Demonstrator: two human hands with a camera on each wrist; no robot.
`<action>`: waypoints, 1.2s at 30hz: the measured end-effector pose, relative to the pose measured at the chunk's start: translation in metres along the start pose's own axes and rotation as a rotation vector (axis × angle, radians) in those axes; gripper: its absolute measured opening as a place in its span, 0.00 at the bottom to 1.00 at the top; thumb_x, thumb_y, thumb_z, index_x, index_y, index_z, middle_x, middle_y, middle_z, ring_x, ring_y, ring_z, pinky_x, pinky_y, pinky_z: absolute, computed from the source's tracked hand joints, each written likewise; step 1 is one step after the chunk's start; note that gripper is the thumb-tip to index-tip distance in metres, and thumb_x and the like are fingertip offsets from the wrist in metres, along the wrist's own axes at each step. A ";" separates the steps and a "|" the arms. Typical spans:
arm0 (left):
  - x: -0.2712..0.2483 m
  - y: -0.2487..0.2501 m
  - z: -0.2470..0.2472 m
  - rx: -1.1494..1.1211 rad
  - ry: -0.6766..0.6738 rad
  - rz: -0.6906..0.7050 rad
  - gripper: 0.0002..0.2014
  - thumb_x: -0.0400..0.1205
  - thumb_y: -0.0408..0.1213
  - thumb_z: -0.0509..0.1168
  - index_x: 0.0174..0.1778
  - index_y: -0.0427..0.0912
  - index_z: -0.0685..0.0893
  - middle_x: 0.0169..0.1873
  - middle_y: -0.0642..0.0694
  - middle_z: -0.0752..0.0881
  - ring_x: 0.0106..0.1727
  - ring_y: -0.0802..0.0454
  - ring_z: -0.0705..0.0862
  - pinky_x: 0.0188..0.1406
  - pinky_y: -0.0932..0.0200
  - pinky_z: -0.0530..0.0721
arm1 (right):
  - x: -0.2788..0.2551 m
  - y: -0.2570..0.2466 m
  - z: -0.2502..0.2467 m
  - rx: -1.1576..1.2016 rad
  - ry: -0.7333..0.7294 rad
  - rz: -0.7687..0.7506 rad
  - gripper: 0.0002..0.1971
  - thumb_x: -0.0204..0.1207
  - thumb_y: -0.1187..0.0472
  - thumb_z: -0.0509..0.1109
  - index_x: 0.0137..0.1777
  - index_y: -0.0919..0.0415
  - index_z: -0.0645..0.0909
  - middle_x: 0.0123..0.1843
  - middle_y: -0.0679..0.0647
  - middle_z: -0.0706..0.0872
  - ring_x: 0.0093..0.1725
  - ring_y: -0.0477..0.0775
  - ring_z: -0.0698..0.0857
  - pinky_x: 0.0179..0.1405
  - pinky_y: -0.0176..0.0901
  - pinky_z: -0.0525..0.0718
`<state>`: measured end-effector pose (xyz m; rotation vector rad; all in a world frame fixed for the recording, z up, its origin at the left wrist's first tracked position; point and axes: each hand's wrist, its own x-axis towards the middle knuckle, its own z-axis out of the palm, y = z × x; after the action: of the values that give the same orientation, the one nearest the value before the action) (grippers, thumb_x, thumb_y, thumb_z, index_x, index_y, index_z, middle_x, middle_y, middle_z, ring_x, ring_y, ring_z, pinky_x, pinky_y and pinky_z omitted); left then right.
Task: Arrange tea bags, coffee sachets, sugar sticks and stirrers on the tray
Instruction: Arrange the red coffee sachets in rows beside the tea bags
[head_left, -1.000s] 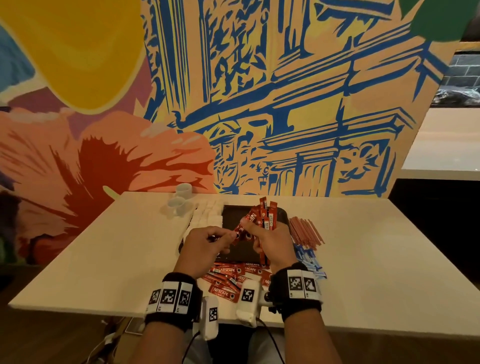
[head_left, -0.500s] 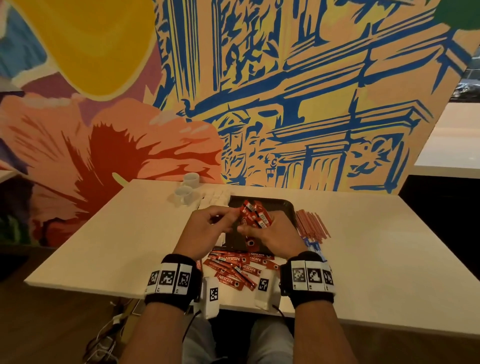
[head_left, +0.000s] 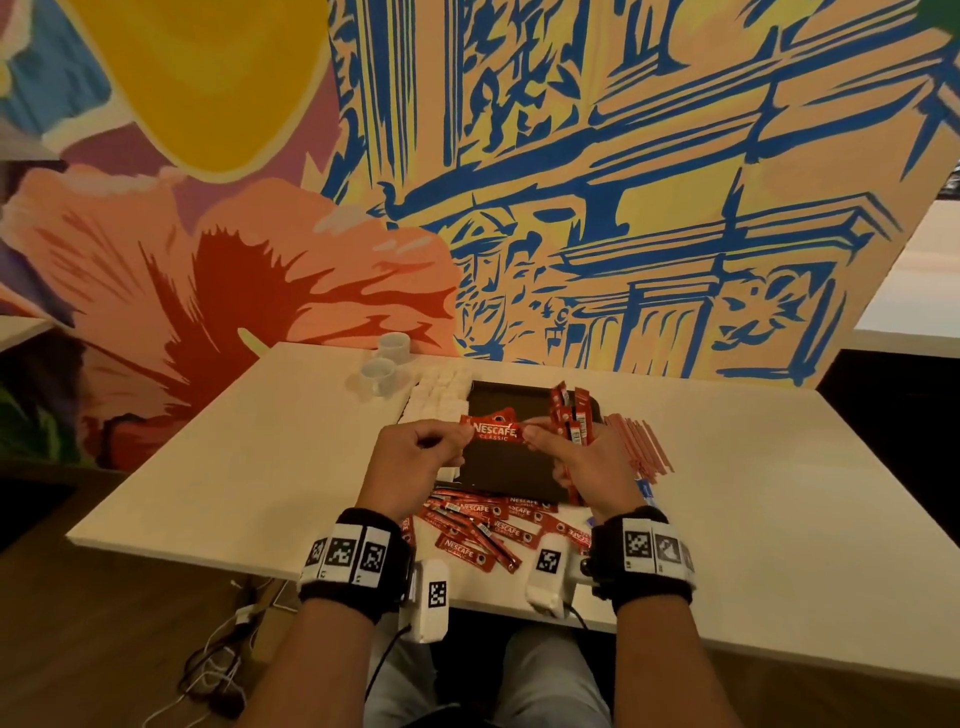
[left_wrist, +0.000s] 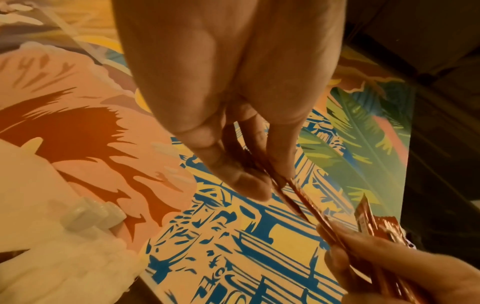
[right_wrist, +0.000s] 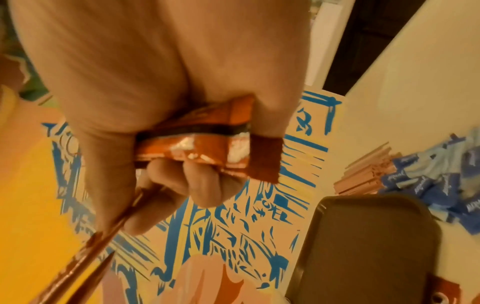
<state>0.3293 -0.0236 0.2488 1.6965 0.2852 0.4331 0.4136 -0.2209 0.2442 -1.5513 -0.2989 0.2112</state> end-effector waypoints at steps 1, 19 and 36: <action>0.001 -0.005 -0.002 -0.003 -0.026 -0.022 0.05 0.81 0.40 0.74 0.47 0.44 0.93 0.43 0.46 0.93 0.44 0.47 0.92 0.49 0.60 0.89 | 0.004 0.003 -0.002 -0.024 -0.004 0.014 0.07 0.76 0.55 0.80 0.50 0.58 0.93 0.42 0.69 0.90 0.26 0.51 0.73 0.23 0.38 0.71; 0.141 -0.108 0.014 0.666 -0.178 -0.156 0.12 0.82 0.30 0.65 0.53 0.50 0.91 0.50 0.54 0.88 0.53 0.54 0.85 0.60 0.59 0.82 | 0.120 0.124 -0.014 -0.590 -0.127 0.412 0.04 0.75 0.57 0.79 0.41 0.54 0.88 0.42 0.52 0.91 0.43 0.54 0.89 0.43 0.44 0.84; 0.207 -0.160 0.087 1.292 -0.615 -0.079 0.13 0.85 0.45 0.65 0.60 0.43 0.86 0.58 0.40 0.86 0.59 0.40 0.85 0.62 0.45 0.84 | 0.163 0.179 0.004 -0.822 -0.121 0.721 0.29 0.62 0.44 0.87 0.58 0.59 0.84 0.51 0.57 0.89 0.49 0.60 0.89 0.54 0.57 0.90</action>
<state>0.5615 0.0137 0.1057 2.9379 0.1642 -0.4868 0.5760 -0.1631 0.0742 -2.4272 0.1252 0.8239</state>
